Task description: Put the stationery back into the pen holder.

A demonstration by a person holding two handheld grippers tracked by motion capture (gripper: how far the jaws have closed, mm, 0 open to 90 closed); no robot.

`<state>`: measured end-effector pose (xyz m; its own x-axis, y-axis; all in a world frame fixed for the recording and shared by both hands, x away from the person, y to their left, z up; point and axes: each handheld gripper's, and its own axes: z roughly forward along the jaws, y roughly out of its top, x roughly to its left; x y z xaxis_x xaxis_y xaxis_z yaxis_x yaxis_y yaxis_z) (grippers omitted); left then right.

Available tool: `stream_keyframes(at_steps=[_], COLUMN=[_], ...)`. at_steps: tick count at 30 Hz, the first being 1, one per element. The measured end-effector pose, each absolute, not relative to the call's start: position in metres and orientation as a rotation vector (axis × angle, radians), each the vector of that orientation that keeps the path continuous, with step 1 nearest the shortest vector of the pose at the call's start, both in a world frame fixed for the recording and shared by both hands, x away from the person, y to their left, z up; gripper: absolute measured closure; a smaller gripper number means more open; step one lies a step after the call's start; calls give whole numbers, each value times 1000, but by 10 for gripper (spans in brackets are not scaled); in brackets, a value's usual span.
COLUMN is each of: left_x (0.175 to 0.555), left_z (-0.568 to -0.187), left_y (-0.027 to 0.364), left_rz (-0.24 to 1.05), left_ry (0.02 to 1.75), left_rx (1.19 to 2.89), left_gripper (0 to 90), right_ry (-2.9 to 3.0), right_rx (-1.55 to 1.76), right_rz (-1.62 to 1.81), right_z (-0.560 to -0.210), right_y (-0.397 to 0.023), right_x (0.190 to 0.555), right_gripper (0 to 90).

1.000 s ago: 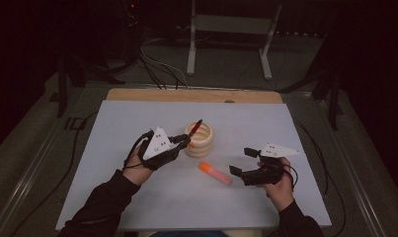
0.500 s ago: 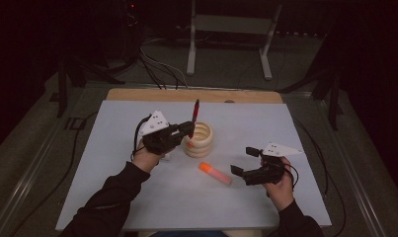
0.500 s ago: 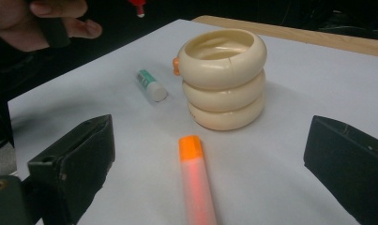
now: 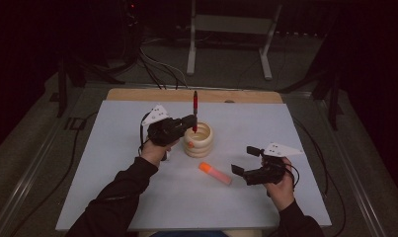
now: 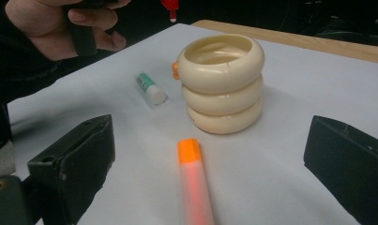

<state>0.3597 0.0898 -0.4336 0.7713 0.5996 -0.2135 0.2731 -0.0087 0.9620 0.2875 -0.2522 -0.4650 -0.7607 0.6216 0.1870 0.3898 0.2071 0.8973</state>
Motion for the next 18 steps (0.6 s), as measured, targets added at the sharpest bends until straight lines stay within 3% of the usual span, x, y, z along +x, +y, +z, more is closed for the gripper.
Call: stream_keyframes(at_steps=[18], left_x=[375], left_z=[-458], left_y=[85], left_rz=[257], left_ry=[817], left_rx=[1573], left_gripper=[802], right_ry=[2278], right_rx=[970], right_rz=[1579], right_z=[-467], right_y=[-251], right_x=[288], right_gripper=[23])
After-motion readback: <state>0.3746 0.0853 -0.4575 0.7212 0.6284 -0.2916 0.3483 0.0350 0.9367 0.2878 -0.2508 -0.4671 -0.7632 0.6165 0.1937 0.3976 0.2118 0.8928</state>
